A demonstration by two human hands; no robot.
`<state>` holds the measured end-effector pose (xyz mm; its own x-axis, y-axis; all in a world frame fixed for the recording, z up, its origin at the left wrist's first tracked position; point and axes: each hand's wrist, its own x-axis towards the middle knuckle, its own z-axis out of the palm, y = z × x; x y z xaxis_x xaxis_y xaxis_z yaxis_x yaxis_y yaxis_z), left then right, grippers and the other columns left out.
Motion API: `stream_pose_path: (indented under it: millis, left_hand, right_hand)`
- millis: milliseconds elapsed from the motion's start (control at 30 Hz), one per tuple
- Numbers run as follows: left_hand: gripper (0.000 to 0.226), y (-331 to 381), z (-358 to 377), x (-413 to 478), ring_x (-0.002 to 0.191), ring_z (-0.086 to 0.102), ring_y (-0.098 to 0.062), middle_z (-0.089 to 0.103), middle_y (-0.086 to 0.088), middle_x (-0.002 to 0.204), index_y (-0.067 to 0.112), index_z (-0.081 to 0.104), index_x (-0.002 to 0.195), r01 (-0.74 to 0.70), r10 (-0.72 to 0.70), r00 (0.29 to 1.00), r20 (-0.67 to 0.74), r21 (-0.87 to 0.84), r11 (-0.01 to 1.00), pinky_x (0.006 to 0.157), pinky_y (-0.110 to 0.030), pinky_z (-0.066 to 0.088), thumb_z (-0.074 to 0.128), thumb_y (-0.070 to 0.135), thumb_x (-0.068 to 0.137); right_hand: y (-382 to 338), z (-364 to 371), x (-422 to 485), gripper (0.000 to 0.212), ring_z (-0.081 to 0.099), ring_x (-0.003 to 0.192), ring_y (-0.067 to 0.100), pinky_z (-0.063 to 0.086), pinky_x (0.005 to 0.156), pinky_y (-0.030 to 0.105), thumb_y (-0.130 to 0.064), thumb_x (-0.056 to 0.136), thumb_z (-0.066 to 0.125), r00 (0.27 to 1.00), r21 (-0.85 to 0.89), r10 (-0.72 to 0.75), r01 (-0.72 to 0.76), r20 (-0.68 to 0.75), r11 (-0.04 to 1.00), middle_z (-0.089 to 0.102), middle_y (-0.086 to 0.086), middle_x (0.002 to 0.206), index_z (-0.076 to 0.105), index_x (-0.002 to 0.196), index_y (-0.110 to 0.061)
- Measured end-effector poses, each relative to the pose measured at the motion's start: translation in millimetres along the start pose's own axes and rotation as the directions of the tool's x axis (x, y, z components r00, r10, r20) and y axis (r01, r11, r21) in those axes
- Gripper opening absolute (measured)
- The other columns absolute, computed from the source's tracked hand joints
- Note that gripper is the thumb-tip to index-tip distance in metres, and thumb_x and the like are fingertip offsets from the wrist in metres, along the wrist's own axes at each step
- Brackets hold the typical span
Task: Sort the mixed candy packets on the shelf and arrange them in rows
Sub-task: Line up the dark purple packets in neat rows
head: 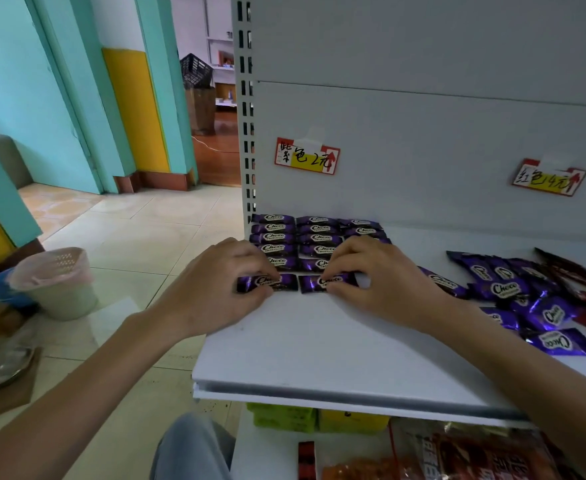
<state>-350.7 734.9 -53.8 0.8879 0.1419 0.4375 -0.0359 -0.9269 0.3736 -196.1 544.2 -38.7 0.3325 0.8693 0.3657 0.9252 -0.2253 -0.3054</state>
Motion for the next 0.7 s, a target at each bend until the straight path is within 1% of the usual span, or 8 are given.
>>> stream_pose_path:
  millis: [33,100,167,267,433,533,600,700]
  left_hand:
    - [0.039,-0.9,0.1,1.1,0.094,0.050,0.000,0.061,0.017,0.098,0.030,0.071,0.095,-0.006,0.006,1.000,0.002,-0.009,1.000,0.081,-0.017,0.038,0.044,0.051,0.076]
    - [0.038,-2.5,0.5,2.3,0.096,0.051,0.000,0.062,0.018,0.099,0.028,0.071,0.095,-0.025,0.024,1.000,-0.008,-0.021,0.999,0.082,-0.022,0.041,0.045,0.049,0.076]
    - [0.038,-2.4,0.5,2.5,0.094,0.052,0.000,0.065,0.016,0.098,0.026,0.072,0.094,-0.035,0.034,0.999,-0.024,-0.024,0.999,0.080,-0.029,0.045,0.045,0.047,0.076]
    - [0.037,-2.4,1.0,1.9,0.092,0.052,-0.002,0.066,0.013,0.098,0.026,0.072,0.093,-0.035,0.033,0.999,-0.042,-0.026,0.999,0.079,-0.032,0.045,0.045,0.047,0.077]
    - [0.036,-4.0,1.5,1.5,0.093,0.051,-0.004,0.065,0.013,0.098,0.027,0.072,0.092,-0.036,0.035,0.998,-0.046,-0.002,0.999,0.079,-0.031,0.045,0.046,0.047,0.077]
    - [0.035,-4.7,2.4,2.2,0.094,0.050,-0.005,0.063,0.013,0.100,0.027,0.071,0.094,-0.048,0.049,0.998,-0.049,0.020,0.999,0.080,-0.030,0.045,0.048,0.046,0.077]
    - [0.035,-1.8,2.1,4.0,0.095,0.049,-0.004,0.062,0.013,0.101,0.026,0.070,0.096,-0.048,0.049,0.997,-0.054,0.018,0.999,0.081,-0.028,0.044,0.049,0.047,0.076]
    - [0.037,10.7,2.0,12.0,0.097,0.049,-0.002,0.059,0.015,0.102,0.027,0.068,0.098,-0.058,0.058,0.997,-0.058,-0.005,0.998,0.083,-0.020,0.039,0.049,0.049,0.075]
  right_hand:
    - [0.6,0.9,0.3,0.013,0.053,0.096,0.007,0.046,0.083,0.033,-0.031,0.084,0.066,1.000,-0.002,0.003,-0.003,-0.010,1.000,0.060,-0.013,0.100,0.073,0.094,-0.029]
    - [1.2,1.7,0.9,0.014,0.054,0.100,0.008,0.046,0.086,0.036,-0.031,0.085,0.065,1.000,-0.004,0.011,-0.011,-0.007,1.000,0.063,-0.012,0.102,0.073,0.096,-0.028]
    - [1.3,1.5,1.9,0.016,0.055,0.100,0.009,0.047,0.085,0.037,-0.032,0.085,0.063,1.000,-0.012,0.011,-0.011,0.003,1.000,0.064,-0.012,0.103,0.072,0.098,-0.027]
    - [-0.1,1.0,3.9,0.016,0.054,0.099,0.007,0.047,0.084,0.036,-0.032,0.086,0.063,1.000,-0.022,0.017,-0.017,0.004,1.000,0.064,-0.013,0.104,0.072,0.097,-0.028]
    - [0.2,1.3,5.4,0.016,0.052,0.100,0.004,0.047,0.083,0.038,-0.034,0.086,0.061,1.000,-0.020,0.026,-0.026,0.005,0.999,0.063,-0.015,0.104,0.072,0.098,-0.029]
    - [0.1,2.0,4.7,0.017,0.053,0.101,0.007,0.048,0.084,0.039,-0.035,0.086,0.062,1.000,-0.017,0.014,-0.014,-0.002,1.000,0.063,-0.012,0.104,0.072,0.098,-0.028]
    - [-0.4,-0.3,4.5,0.018,0.058,0.096,0.011,0.050,0.081,0.038,-0.035,0.085,0.063,0.999,0.009,-0.015,0.015,-0.031,1.000,0.065,-0.009,0.101,0.074,0.095,-0.024]
    - [4.3,-14.3,4.7,0.013,0.061,0.085,0.011,0.048,0.078,0.025,-0.025,0.085,0.065,0.994,0.054,0.011,-0.005,-0.110,0.999,0.067,-0.005,0.094,0.074,0.094,-0.019]
